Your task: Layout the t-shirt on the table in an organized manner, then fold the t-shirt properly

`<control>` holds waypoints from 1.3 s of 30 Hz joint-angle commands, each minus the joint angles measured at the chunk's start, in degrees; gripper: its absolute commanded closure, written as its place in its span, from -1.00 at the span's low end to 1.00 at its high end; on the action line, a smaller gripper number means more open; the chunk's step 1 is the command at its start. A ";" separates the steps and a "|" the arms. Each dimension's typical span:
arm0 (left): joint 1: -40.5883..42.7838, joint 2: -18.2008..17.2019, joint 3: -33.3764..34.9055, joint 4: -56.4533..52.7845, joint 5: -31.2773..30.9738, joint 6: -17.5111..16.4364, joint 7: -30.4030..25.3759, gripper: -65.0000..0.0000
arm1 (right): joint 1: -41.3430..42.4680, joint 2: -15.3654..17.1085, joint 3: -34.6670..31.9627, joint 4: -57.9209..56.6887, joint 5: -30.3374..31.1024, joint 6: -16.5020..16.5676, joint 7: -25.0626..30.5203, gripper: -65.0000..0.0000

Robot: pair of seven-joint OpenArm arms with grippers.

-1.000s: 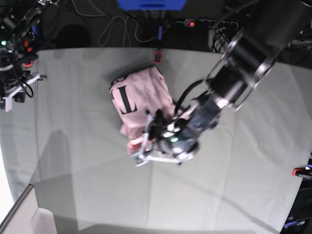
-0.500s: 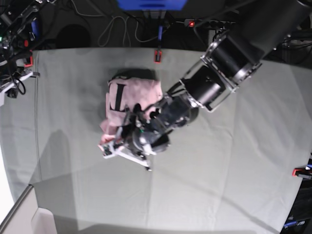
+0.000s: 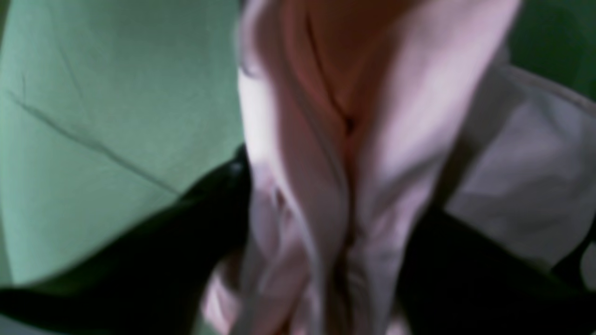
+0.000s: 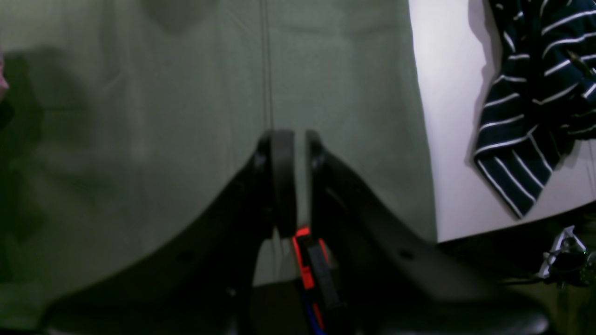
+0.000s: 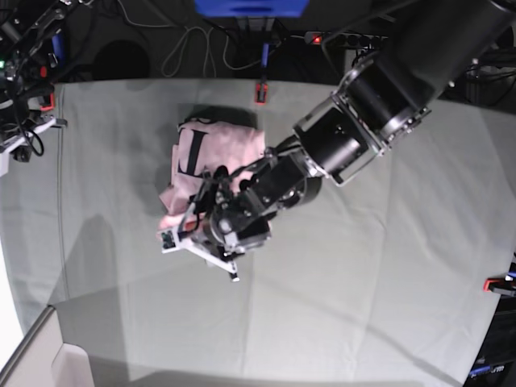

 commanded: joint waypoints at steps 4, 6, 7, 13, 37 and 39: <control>-2.89 0.46 -0.38 2.97 -0.14 0.17 -0.26 -0.19 | -0.03 0.38 0.09 1.00 0.60 0.23 1.08 0.91; -2.72 -0.51 -0.82 6.22 -0.14 0.17 -0.26 -0.26 | -0.12 0.38 0.09 0.91 0.60 0.23 1.08 0.91; -2.54 -1.04 -1.61 8.33 -0.14 0.17 -0.26 -0.28 | -0.12 0.38 0.00 0.82 0.60 0.23 1.08 0.91; -2.19 -3.85 -8.91 21.43 -0.06 0.17 9.41 -0.29 | -0.03 0.29 -0.08 0.82 0.60 0.23 1.08 0.91; 57.59 -6.93 -81.96 59.23 -9.46 0.17 15.82 0.73 | -4.42 -4.71 10.99 -3.93 0.51 0.23 -7.36 1.00; 60.84 -5.34 -85.04 57.04 -10.78 0.17 15.82 0.73 | -4.78 -4.71 11.08 -7.09 0.42 0.23 -8.59 1.00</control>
